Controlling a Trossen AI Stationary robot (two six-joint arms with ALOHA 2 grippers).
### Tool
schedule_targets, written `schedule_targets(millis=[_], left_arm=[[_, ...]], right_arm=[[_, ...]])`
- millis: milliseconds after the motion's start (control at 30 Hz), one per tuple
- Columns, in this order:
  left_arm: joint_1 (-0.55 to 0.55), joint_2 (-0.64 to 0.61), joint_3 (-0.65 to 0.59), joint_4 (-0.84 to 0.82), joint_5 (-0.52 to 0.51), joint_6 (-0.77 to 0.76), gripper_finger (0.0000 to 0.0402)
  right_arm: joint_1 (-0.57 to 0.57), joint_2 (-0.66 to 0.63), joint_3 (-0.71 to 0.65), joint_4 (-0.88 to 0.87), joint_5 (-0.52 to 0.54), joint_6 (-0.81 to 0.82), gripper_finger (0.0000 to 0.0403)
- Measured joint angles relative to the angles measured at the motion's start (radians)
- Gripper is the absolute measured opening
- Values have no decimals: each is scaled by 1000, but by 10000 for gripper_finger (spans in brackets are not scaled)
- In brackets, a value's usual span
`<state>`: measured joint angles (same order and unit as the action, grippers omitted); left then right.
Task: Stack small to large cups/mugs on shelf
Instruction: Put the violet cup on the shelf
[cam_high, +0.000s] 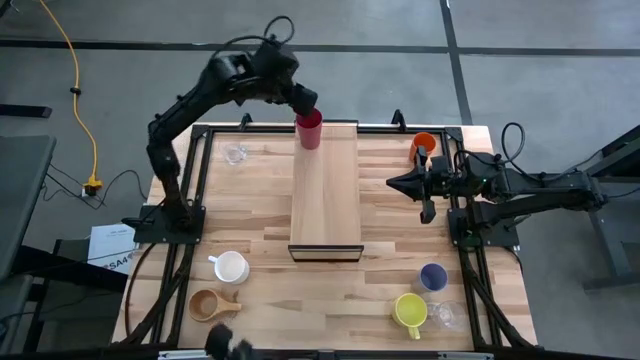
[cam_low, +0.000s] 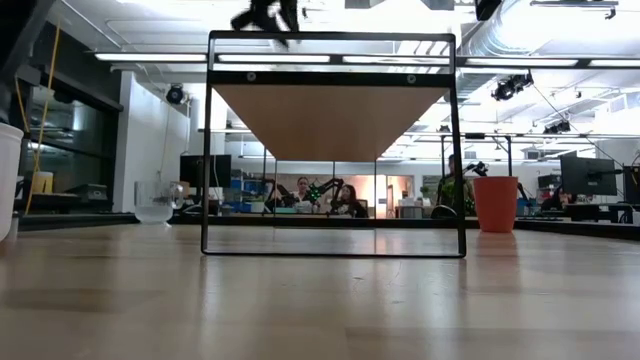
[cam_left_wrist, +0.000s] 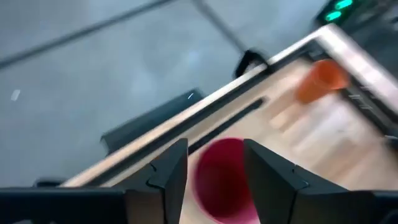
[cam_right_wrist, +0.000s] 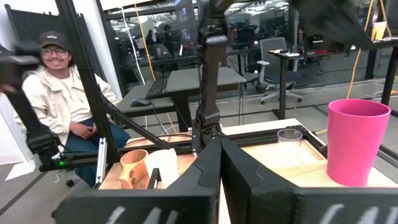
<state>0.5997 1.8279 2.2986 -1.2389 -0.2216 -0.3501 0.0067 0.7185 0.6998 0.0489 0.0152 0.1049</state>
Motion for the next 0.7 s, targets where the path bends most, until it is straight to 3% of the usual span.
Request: schedule_targets(millis=[133,267,600,700], left_arm=[[-123,-108,-36,57,9,78,112],[-287,-270,-227,212,-15,82,78],[-627,-815,-1209,1039,-67,-9,38],[-672,-945,-1428,1230,-68,10,37]], right_arm=[[0,0,0,0,0,2,0],[0,0,0,0,-1,2,0],[0,0,0,0,-6,79,0],[0,0,0,0,-6,73,0]])
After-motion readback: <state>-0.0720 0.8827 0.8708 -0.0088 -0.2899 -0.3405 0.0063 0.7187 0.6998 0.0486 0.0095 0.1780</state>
